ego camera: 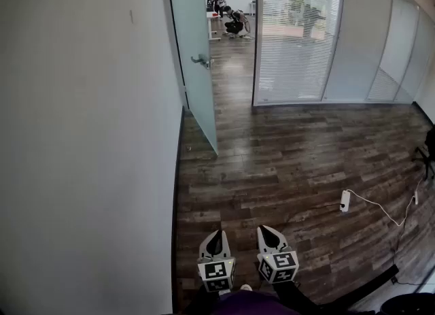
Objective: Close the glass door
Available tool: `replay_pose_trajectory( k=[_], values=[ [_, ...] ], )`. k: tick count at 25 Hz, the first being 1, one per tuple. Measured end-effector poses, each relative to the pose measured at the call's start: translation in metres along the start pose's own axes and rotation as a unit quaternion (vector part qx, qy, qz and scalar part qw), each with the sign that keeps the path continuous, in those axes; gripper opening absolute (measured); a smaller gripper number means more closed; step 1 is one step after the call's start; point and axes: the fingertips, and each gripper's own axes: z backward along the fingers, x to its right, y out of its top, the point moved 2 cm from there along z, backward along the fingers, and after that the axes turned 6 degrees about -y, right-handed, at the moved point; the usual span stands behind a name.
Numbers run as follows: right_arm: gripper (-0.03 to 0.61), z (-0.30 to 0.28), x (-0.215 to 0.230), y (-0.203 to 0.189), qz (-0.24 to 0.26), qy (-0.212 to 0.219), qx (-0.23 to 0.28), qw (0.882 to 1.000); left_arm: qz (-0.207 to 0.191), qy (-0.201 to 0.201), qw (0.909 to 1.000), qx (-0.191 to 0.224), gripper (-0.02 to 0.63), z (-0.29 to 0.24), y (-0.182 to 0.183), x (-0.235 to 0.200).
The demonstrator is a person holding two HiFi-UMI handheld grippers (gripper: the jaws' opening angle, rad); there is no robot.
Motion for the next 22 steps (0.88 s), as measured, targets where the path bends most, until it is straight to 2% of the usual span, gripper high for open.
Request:
replay_pose_trajectory(
  k=[3, 9, 15, 22],
  values=[
    [-0.009, -0.001, -0.002, 0.002, 0.003, 0.001, -0.002, 1.0, 0.0, -0.008, 1.0, -0.001, -0.008, -0.004, -0.013, -0.003],
    [-0.009, 0.001, -0.002, 0.0, 0.01, 0.002, -0.004, 1.0, 0.016, -0.007, 0.9998, -0.014, -0.008, 0.001, -0.009, -0.002],
    [-0.009, -0.001, -0.009, 0.003, 0.004, 0.012, 0.004, 1.0, 0.01, 0.001, 0.9998, -0.015, -0.008, 0.004, -0.006, -0.008],
    [-0.009, -0.002, -0.017, -0.006, -0.009, 0.01, -0.005, 1.0, 0.062, -0.017, 0.9974, -0.032, -0.008, 0.022, -0.02, -0.018]
  ],
)
